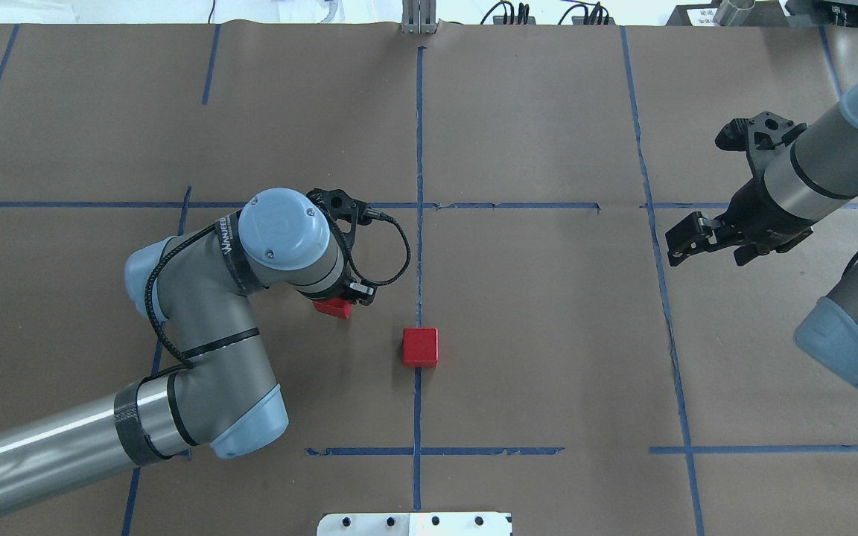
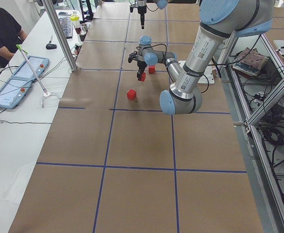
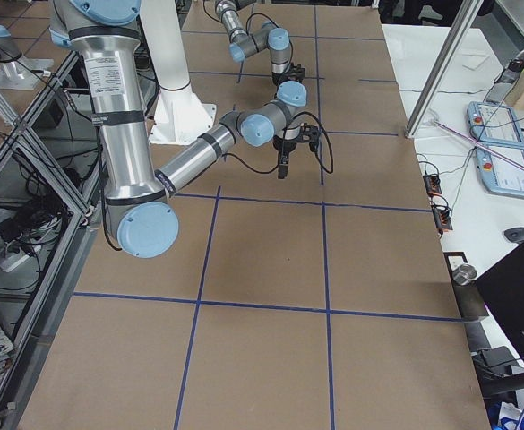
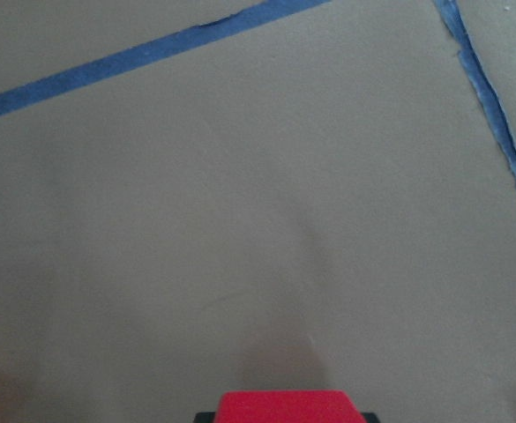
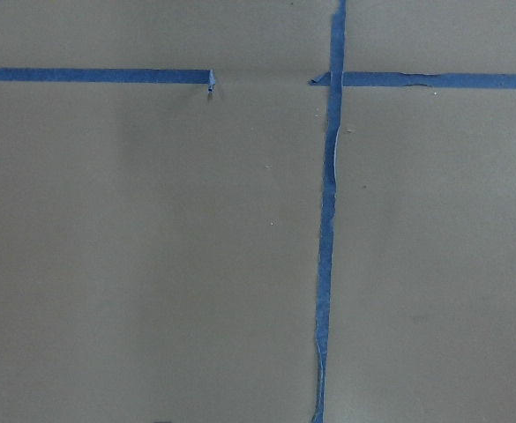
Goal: Form red blocks into L shape at center
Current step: 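Carry the red cube with the left gripper beside the center cube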
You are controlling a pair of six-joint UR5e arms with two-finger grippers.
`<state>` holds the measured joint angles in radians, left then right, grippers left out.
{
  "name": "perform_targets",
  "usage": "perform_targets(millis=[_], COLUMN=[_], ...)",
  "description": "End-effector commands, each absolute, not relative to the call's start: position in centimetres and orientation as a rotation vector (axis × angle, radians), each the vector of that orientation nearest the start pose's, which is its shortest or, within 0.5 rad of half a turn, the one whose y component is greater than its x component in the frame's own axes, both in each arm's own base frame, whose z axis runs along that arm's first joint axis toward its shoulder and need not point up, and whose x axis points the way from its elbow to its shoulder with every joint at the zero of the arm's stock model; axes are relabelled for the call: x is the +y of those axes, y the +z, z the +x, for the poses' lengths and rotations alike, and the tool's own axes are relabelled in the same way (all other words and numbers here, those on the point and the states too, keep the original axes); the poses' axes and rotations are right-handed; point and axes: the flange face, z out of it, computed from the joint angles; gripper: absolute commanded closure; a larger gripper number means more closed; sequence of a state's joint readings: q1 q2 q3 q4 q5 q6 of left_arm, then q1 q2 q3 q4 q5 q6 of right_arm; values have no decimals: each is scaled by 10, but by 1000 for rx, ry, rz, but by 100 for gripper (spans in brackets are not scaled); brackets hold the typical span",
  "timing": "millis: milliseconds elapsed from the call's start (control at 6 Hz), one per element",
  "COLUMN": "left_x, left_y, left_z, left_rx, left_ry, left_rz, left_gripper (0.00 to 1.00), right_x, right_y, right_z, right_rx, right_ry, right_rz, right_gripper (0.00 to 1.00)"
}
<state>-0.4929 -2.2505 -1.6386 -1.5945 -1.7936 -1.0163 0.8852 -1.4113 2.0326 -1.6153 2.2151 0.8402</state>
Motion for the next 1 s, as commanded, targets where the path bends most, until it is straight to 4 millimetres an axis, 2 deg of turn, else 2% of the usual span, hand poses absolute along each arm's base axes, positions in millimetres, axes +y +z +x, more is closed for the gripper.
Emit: perform_targets(millis=[0, 167, 333, 500, 833], left_x=[-421, -406, -406, -400, -403], left_y=[199, 197, 186, 183, 180], left_z=[577, 595, 605, 619, 633], left_rx=[774, 766, 778, 776, 802], left_ry=[38, 17, 7, -8, -27], left_rz=[168, 189, 184, 167, 166], left_gripper=[92, 92, 92, 92, 92], right_x=[-444, -444, -444, -444, -444], right_y=[366, 366, 367, 367, 368], right_z=[-268, -268, -268, -268, -268], right_rx=[-836, -836, -835, -835, -833], right_ry=[-39, -40, -39, -39, -37], right_rz=[-31, -31, -32, -32, -35], right_gripper=[0, 0, 0, 0, 0])
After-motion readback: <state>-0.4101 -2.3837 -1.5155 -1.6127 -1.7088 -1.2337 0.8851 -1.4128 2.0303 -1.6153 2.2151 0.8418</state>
